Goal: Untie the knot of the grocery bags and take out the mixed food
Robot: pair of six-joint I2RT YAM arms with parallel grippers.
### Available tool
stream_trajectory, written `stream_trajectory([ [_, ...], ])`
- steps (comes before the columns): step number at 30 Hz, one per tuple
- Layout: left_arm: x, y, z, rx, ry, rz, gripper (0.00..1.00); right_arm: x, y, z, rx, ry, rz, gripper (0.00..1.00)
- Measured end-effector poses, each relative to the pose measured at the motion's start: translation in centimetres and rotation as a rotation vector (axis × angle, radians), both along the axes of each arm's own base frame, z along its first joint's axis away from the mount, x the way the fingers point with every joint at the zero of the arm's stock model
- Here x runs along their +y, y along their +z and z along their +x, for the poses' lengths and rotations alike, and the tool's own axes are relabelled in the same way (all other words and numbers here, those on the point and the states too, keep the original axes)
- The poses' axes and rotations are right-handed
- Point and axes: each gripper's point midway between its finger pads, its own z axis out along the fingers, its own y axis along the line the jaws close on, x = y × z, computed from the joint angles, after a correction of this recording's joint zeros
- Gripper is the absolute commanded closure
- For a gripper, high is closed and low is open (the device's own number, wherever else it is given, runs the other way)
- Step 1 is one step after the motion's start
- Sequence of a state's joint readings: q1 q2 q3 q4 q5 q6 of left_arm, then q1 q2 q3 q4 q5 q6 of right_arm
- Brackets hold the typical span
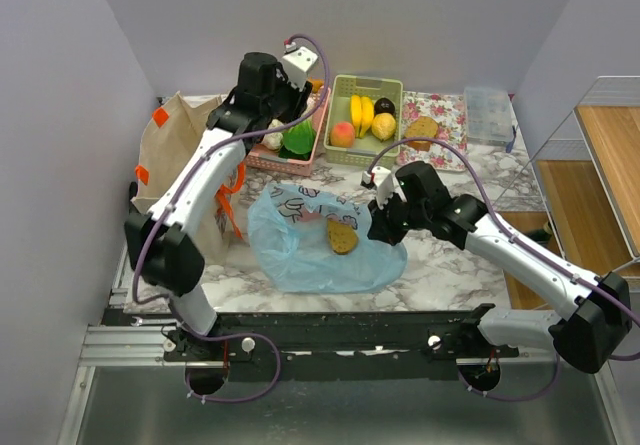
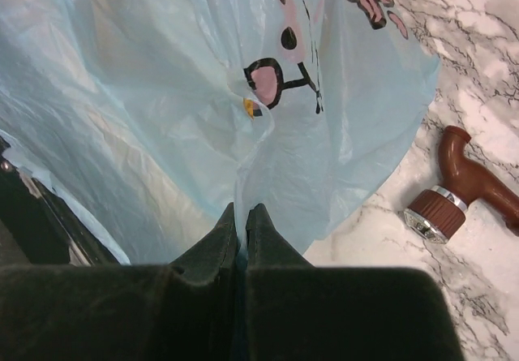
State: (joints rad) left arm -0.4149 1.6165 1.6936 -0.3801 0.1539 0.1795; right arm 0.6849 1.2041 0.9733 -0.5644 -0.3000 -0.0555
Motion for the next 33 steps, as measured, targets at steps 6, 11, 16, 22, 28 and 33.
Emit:
stream_trajectory([
  [6,3.6,-12.5,6.4,0.280,0.139,0.145,0.78,-0.4,-0.4,-0.2,-0.024,0.048,-0.037,0.99],
  [11,4.3,-17.1,9.4,0.387,0.167,0.191,0.48,-0.2,-0.5,0.2,-0.021,0.054,-0.048,0.99],
  [16,4.6,-17.9,9.8,0.421,0.170,0.205,0.17,0.0,-0.3,0.7,-0.029,0.052,-0.051,1.00],
  [22,5.6,-17.1,7.7,0.465,0.148,0.130,0.01,0.2,0.0,1.2,-0.041,0.047,-0.054,0.92],
  [28,5.3,-8.8,-0.1,0.389,-0.019,-0.046,0.01,0.5,0.7,2.4,-0.073,0.022,-0.056,0.55],
  [33,2.9,-0.4,-7.1,0.262,-0.218,-0.163,0.02,1.5,3.7,4.1,-0.152,0.017,-0.019,0.18],
])
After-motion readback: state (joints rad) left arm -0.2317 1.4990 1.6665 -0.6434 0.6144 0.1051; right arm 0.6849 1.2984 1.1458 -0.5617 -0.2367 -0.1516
